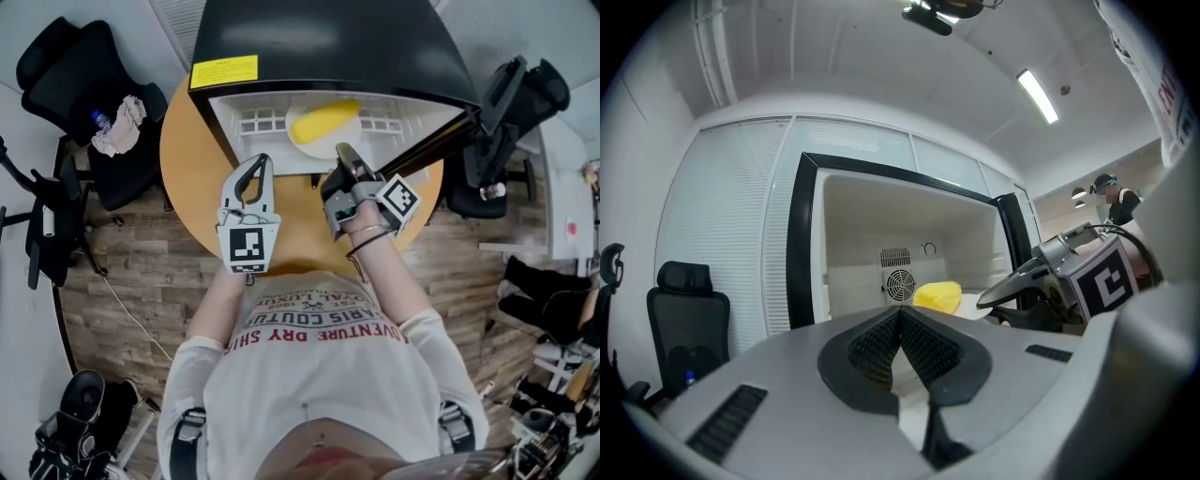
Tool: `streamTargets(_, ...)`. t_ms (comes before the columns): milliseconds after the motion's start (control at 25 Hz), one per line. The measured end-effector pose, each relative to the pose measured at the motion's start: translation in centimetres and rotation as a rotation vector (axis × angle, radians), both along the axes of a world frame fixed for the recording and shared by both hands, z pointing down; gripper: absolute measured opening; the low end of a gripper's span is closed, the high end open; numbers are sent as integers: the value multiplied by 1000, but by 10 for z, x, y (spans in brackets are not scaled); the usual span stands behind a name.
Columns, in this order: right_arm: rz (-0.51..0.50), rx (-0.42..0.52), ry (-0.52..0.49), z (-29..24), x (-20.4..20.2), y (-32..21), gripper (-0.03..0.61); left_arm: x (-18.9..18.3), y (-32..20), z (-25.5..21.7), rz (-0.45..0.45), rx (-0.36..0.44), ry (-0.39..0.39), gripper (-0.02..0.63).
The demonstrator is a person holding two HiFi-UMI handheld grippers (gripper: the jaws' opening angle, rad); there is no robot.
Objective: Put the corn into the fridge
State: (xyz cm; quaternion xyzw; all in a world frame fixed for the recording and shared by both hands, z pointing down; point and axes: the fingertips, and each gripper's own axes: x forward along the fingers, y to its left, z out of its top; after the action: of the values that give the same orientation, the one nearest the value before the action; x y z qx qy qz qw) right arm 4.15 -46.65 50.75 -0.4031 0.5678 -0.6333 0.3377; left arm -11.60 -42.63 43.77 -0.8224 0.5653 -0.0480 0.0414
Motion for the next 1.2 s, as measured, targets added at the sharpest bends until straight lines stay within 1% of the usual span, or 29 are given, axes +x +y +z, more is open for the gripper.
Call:
streamTargets(480, 22, 0, -10, -8, -4, -13, 48, 2, 3, 6, 10, -18, -9, 28)
streamTargets(1040, 66, -11, 15, -13, -5, -18, 51, 3, 10, 11, 13, -41, -7, 28)
streamTargets(1200, 86, 3, 9, -14, -5, -18, 52, 0, 10, 11, 9, -42, -5, 28)
